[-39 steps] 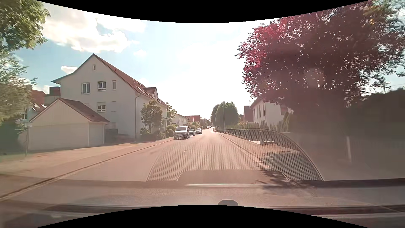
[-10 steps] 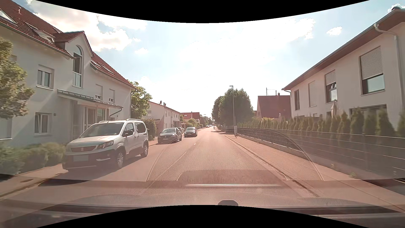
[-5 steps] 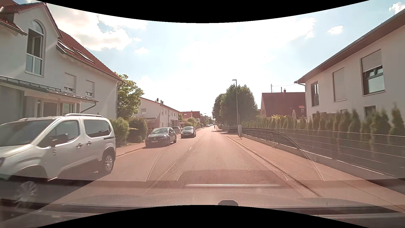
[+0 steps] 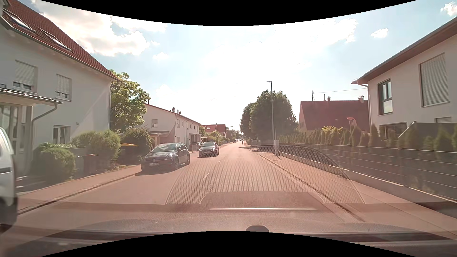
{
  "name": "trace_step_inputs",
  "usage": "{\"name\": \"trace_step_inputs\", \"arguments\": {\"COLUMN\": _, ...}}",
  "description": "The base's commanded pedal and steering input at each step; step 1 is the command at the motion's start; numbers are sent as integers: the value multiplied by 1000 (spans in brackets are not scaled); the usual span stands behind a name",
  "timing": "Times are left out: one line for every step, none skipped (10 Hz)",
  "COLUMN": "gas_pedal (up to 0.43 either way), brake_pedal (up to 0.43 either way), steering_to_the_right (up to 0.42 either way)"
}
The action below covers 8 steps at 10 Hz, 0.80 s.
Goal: Follow the waypoints while adhering to traffic rules and regulations
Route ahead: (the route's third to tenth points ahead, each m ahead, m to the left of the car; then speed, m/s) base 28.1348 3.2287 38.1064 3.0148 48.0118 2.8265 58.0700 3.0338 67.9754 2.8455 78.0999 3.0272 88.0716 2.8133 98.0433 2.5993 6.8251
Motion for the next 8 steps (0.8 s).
{"name": "trace_step_inputs", "arguments": {"gas_pedal": 0, "brake_pedal": 0, "steering_to_the_right": -4}}
{"name": "trace_step_inputs", "arguments": {"gas_pedal": 0, "brake_pedal": 12, "steering_to_the_right": -4}}
{"name": "trace_step_inputs", "arguments": {"gas_pedal": 0, "brake_pedal": 55, "steering_to_the_right": -4}}
{"name": "trace_step_inputs", "arguments": {"gas_pedal": 0, "brake_pedal": 61, "steering_to_the_right": -4}}
{"name": "trace_step_inputs", "arguments": {"gas_pedal": 0, "brake_pedal": 73, "steering_to_the_right": -3}}
{"name": "trace_step_inputs", "arguments": {"gas_pedal": 0, "brake_pedal": 91, "steering_to_the_right": -3}}
{"name": "trace_step_inputs", "arguments": {"gas_pedal": 0, "brake_pedal": 110, "steering_to_the_right": -3}}
{"name": "trace_step_inputs", "arguments": {"gas_pedal": 0, "brake_pedal": 116, "steering_to_the_right": -3}}
